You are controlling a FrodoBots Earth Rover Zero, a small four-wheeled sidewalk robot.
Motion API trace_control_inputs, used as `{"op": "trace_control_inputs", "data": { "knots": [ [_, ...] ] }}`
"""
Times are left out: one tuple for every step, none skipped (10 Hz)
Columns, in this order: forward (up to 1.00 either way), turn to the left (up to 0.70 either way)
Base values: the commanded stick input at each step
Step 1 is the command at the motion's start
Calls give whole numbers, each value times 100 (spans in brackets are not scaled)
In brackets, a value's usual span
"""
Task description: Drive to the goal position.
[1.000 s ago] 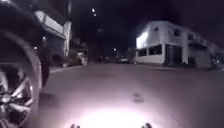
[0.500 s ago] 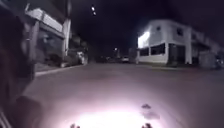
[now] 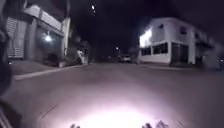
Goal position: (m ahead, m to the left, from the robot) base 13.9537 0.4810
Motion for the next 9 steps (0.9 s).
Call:
{"op": "trace_control_inputs", "data": {
  "knots": [
    [85,0],
    [85,0],
    [85,0],
    [85,0],
    [85,0],
    [85,0],
    [85,0],
    [85,0],
    [85,0]
  ]
}}
